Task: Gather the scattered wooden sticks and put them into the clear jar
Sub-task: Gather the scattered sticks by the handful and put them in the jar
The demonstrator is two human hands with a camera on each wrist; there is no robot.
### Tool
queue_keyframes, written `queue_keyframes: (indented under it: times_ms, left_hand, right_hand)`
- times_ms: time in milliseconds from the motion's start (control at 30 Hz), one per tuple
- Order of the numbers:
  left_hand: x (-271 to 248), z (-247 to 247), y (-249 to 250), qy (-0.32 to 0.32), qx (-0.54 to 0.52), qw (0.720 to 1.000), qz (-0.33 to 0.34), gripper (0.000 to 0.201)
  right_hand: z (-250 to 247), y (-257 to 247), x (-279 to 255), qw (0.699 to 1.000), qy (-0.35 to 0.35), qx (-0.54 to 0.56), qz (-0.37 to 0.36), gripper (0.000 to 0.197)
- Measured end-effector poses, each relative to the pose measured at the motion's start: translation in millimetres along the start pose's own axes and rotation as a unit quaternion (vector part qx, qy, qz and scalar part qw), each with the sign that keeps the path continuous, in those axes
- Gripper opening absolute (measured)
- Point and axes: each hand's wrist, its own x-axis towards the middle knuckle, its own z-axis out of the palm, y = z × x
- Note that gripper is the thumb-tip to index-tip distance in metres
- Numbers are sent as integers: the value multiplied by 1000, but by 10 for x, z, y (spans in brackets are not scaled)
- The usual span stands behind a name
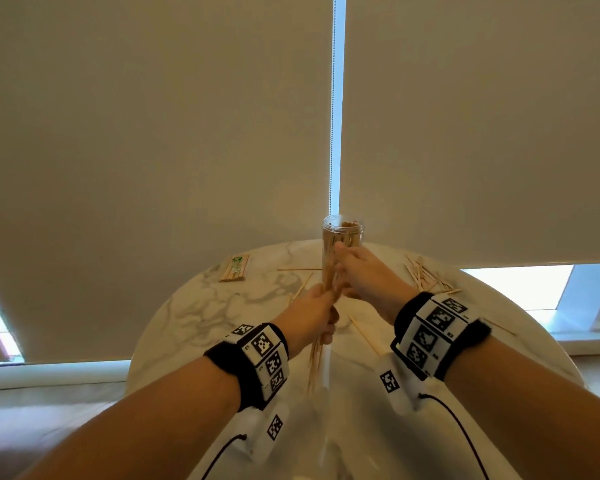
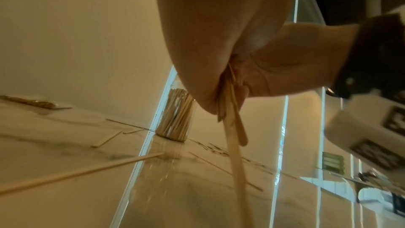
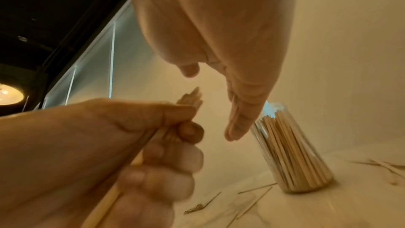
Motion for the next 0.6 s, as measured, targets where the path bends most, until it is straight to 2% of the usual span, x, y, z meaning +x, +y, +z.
queue_keyframes:
  times_ms: [67,167,233,333,400,467,533,600]
  left_hand:
    - [49,-85,62,59,-49,996,35,22]
    - [121,-242,168,126,-137,978,99,17]
    - [145,-263,181,147,-158,968,129,17]
    - [92,-166,133,136,-154,971,120,19]
    - [30,-119,135,140,-137,974,110,22]
    - [6,-107,122,140,-86,980,111,24]
    - [2,-101,98,114,-69,985,109,25]
    - [3,-75,68,78,-88,989,90,28]
  right_hand:
    - [13,41,-101,998,-49,20,37,52]
    - [110,154,-288,972,-199,43,118,56]
    - [220,218,-349,957,-233,93,148,58]
    - [337,206,-318,953,-221,173,115,34]
    - [377,162,-288,961,-202,163,91,23]
    - [389,108,-300,982,-171,53,66,5]
    - [384,62,-326,987,-134,-77,34,15]
    - [370,37,-304,984,-94,-150,-16,20]
